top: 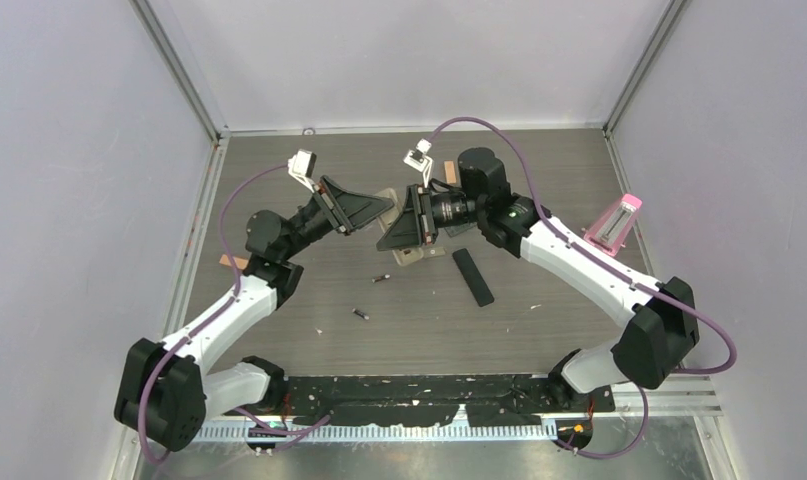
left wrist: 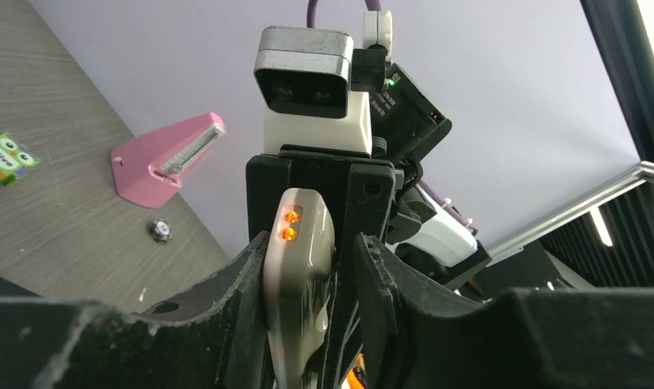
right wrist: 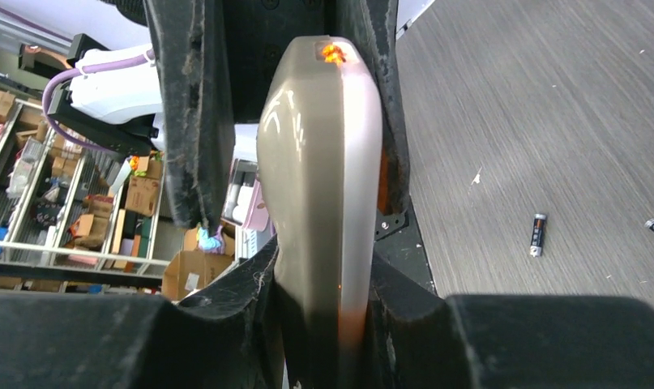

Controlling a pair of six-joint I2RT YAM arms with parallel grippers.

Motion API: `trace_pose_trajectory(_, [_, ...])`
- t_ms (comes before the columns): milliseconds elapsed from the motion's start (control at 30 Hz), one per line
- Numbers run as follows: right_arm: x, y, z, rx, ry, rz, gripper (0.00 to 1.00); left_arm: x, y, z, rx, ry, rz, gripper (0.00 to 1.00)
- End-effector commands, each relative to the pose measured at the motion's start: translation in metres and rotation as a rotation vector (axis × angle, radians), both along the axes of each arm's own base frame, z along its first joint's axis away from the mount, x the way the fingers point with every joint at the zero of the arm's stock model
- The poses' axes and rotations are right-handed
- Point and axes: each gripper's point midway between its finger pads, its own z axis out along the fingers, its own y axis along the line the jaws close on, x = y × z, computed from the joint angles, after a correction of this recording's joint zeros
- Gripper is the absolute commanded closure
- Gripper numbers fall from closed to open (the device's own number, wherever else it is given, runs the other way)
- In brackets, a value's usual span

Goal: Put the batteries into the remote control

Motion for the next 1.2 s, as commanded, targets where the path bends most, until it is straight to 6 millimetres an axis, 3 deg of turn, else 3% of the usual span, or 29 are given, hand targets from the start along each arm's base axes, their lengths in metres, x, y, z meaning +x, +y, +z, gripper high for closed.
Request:
trace_pose_trajectory(0, [-0.003,-0.003,0.004,0.026,0.013,0.058,0.84,-0.015,0.007,0.012,0.021,-0.111,-0.032,0.6])
trace_pose_trajectory(67, [-0.005,-0.003,0.004,0.027,0.018,0.073,0.83,-0.015,0.005,0.006,0.05,-0.111,-0.044,0.66])
trace_pose_trajectory(233, [-0.007,-0.002,0.0,0.023,0.04,0.108,0.82,-0.016,0.001,-0.003,0.115,-0.111,-0.066,0.99])
trace_pose_trajectory(267, [-0.007,-0.002,-0.002,0.018,0.043,0.107,0.79,-0.015,0.001,-0.004,0.125,-0.11,-0.066,1.0])
trace_pose_trajectory(400, [0.004,-0.006,-0.004,-0.018,-0.025,0.032,0.52,-0.006,0.003,-0.015,0.158,-0.061,-0.021,1.0])
trace_pose_trajectory(567, [0.024,-0.017,0.001,-0.092,-0.184,-0.11,0.19,0.016,0.021,-0.043,0.187,0.103,0.151,1.0])
trace_pose_trajectory(633, [0.031,-0.02,0.003,-0.119,-0.253,-0.171,0.12,0.02,0.028,-0.047,0.195,0.142,0.208,1.0])
trace_pose_trajectory(667, [0.039,-0.022,0.004,-0.145,-0.29,-0.229,0.11,0.022,0.031,-0.049,0.201,0.161,0.229,1.0])
trace_pose_trajectory(867, [0.034,-0.01,-0.001,-0.301,-0.543,-0.281,0.05,0.027,0.044,-0.056,0.252,0.246,0.319,1.0])
trace_pose_trajectory(1000, [0.03,0.003,-0.013,-0.392,-0.603,-0.265,0.05,0.027,0.046,-0.059,0.28,0.274,0.333,1.0])
trace_pose_trajectory(1167, [0.039,0.008,-0.03,-0.496,-0.643,-0.297,0.06,0.026,0.047,-0.059,0.284,0.289,0.335,1.0])
